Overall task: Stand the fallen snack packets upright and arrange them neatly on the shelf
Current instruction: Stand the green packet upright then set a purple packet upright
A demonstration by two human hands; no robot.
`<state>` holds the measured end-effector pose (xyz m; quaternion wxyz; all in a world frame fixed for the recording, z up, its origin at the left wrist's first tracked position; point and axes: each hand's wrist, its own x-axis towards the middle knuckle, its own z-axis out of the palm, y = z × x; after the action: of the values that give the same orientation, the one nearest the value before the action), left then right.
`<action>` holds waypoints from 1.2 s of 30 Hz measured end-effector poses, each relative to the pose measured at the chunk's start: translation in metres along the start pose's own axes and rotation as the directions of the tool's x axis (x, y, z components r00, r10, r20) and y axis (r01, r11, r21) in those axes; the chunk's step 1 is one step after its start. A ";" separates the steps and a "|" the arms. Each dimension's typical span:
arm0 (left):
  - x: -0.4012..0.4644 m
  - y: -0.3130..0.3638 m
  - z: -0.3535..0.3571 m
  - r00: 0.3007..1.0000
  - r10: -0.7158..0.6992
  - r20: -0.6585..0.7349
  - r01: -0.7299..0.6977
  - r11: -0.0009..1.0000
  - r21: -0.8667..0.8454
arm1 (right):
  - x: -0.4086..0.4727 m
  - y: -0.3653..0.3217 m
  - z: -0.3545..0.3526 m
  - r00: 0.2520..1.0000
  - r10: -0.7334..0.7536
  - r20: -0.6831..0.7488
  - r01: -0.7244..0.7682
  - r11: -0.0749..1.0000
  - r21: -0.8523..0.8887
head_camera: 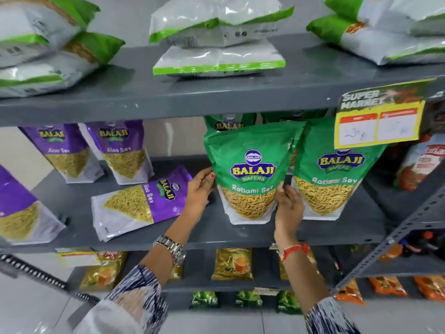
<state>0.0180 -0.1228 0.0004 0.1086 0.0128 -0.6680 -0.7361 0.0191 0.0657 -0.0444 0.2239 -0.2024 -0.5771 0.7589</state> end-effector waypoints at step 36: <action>0.050 0.005 -0.288 0.676 -0.733 0.075 0.685 0.662 0.305 | -0.245 0.087 0.200 0.862 0.506 -0.018 -0.506 0.861 -0.042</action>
<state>0.0172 -0.4141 -0.0193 -0.2552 0.2160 -0.7043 -0.6262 0.0976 -0.2520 -0.0659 0.0141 -0.3541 -0.5199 0.7772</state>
